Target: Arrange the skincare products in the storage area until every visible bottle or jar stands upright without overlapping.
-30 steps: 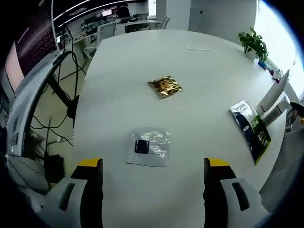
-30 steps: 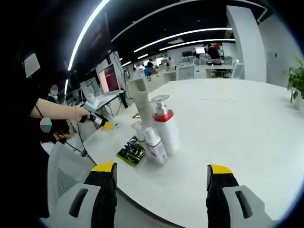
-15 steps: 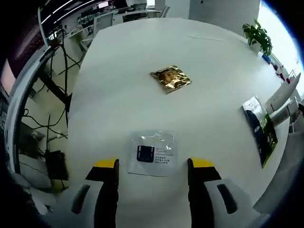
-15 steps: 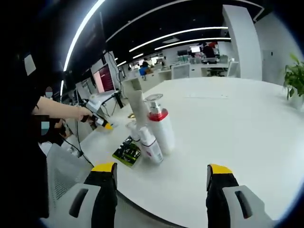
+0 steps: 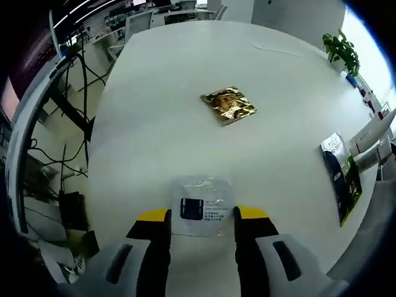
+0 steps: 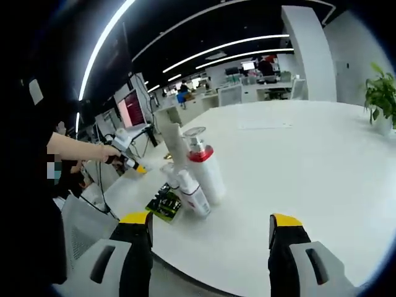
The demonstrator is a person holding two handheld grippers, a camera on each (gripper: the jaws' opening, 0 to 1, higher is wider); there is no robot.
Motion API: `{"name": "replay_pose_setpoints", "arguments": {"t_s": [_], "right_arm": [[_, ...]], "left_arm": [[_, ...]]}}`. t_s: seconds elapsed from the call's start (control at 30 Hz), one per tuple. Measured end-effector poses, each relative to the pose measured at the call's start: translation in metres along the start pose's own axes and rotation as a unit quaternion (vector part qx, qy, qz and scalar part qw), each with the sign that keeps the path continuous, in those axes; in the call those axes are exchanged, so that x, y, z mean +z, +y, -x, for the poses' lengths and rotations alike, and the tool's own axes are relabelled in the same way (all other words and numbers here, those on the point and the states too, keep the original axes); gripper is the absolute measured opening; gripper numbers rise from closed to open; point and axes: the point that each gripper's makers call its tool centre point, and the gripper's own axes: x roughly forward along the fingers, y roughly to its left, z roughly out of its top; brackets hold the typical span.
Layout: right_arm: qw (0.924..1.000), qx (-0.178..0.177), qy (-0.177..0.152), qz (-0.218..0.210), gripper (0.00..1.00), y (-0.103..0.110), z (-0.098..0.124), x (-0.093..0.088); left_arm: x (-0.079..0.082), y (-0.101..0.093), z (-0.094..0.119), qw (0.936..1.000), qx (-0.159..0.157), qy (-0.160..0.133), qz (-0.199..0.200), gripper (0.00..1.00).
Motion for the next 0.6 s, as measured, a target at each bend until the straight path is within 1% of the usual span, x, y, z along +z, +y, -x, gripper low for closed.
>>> {"name": "replay_pose_setpoints", "arguments": {"t_s": [0.2,0.27,0.33,0.4,0.53,0.6], "right_arm": [[1.0000,-0.001,0.002,0.002,0.79,0.001,0.000,0.000],[1.0000,0.000,0.001,0.002,0.79,0.001,-0.001,0.000],[1.0000,0.000,0.003,0.003,0.79,0.001,-0.001,-0.001],[1.0000,0.001,0.001,0.004,0.79,0.002,-0.001,0.000],[1.0000,0.003,0.000,0.005,0.79,0.003,-0.001,0.001],[1.0000,0.005,-0.001,0.006,0.79,0.003,-0.001,0.001]], "left_arm": [[0.003,0.000,0.003,1.0000,0.000,-0.003,0.009,0.37],[0.003,-0.002,0.007,0.9999,0.000,-0.004,0.011,0.37],[0.004,0.000,0.006,0.9999,0.000,-0.003,0.013,0.37],[0.004,-0.004,0.010,0.9999,-0.002,-0.004,0.016,0.37],[0.003,-0.008,0.012,0.9993,-0.005,-0.011,0.034,0.37],[0.001,-0.013,0.017,0.9986,-0.008,-0.011,0.051,0.37]]}}
